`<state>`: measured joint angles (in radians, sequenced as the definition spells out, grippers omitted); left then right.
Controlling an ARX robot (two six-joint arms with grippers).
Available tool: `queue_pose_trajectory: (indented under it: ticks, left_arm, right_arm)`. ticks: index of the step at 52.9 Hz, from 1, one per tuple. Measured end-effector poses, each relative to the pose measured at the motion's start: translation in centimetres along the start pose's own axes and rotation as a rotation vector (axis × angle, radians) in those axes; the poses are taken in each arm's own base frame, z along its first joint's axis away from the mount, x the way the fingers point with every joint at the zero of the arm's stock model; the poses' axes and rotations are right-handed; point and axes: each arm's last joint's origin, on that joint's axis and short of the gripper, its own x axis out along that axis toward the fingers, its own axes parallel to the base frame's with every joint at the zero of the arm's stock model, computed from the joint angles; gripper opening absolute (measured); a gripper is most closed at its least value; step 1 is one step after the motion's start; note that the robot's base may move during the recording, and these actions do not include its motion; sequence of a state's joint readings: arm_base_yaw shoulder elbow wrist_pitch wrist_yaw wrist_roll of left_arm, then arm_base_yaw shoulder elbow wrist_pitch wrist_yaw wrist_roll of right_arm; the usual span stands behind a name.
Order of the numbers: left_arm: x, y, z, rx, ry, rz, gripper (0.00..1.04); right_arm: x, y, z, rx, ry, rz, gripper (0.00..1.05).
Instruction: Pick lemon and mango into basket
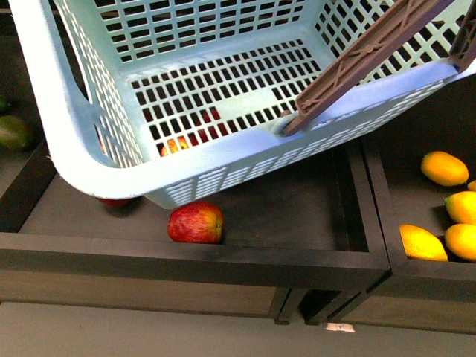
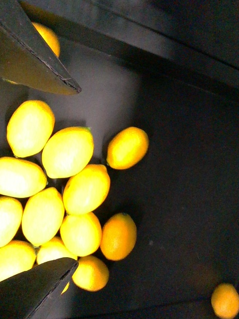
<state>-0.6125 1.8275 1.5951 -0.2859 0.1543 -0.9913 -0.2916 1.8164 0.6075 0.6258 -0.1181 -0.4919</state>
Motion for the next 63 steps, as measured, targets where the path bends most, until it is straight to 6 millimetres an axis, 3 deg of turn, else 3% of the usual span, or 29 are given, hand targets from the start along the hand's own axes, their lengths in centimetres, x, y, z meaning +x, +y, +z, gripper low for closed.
queue_pose_trajectory:
  ticks: [4, 27, 48, 63]
  left_arm:
    - [0.0, 0.0, 0.0, 0.0, 0.003, -0.001, 0.28]
    - [0.0, 0.0, 0.0, 0.0, 0.0, 0.0, 0.28]
    - [0.0, 0.0, 0.0, 0.0, 0.003, -0.001, 0.28]
    - [0.0, 0.0, 0.0, 0.0, 0.002, -0.001, 0.28]
  right_arm:
    - [3.1, 0.2, -0.9, -0.123, 0.054, 0.049, 0.96]
    - [13.9, 0.5, -1.6, -0.525, 0.177, 0.286, 0.96]
    - [18.5, 0.0, -0.6, -0.553, 0.185, 0.329, 0.96]
    - [21.2, 0.2, -1.0, -0.544, 0.217, 0.345, 0.96]
